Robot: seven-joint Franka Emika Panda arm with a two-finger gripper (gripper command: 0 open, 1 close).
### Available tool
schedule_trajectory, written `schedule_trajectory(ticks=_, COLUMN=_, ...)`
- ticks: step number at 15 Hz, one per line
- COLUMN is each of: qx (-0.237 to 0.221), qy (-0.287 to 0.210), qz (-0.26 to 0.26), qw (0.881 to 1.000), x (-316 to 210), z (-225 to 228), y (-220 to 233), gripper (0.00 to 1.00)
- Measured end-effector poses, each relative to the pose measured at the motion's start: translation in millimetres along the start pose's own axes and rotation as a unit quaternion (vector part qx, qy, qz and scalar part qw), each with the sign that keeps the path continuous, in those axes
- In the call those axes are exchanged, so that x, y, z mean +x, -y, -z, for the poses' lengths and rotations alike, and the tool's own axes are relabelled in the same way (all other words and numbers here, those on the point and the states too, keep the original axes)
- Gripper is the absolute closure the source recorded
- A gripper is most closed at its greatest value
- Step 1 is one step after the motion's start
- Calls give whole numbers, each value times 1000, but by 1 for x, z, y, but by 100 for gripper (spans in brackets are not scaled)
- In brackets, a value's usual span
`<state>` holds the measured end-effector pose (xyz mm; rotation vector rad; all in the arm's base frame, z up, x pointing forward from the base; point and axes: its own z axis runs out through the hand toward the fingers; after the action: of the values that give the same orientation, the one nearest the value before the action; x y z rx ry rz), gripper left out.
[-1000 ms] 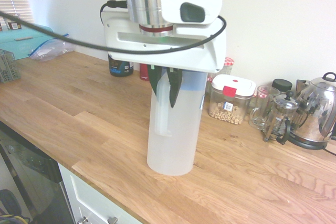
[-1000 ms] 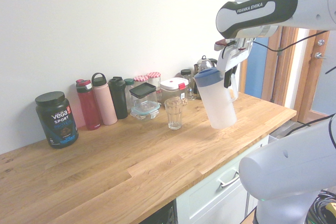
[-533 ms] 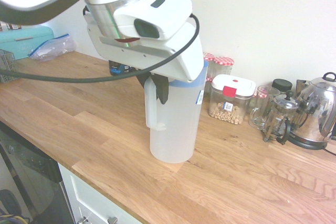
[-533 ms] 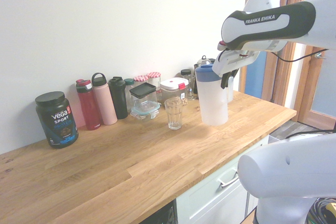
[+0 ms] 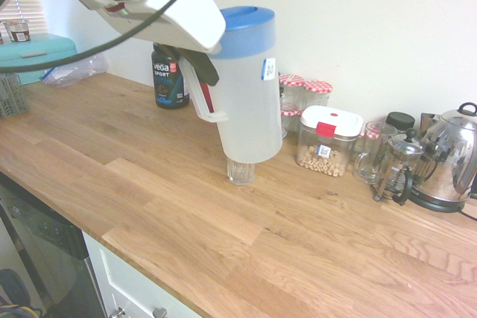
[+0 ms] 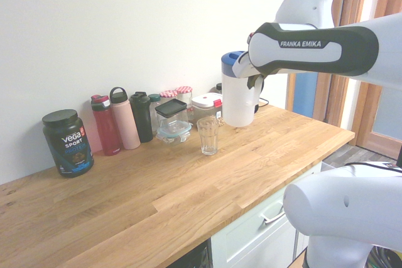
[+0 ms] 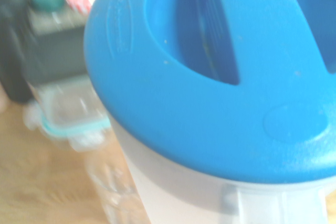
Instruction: Pour me some water
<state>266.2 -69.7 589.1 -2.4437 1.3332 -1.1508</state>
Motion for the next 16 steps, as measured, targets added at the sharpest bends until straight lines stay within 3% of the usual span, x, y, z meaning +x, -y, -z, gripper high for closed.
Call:
schedule_trajectory(ticks=9, qx=41, qy=53, qz=77, qw=995, x=-130, z=38, y=81, gripper=100)
schedule_trajectory(ticks=16, qx=53, qy=137, qz=153, qw=977, x=-230, z=-2, y=129, gripper=100)
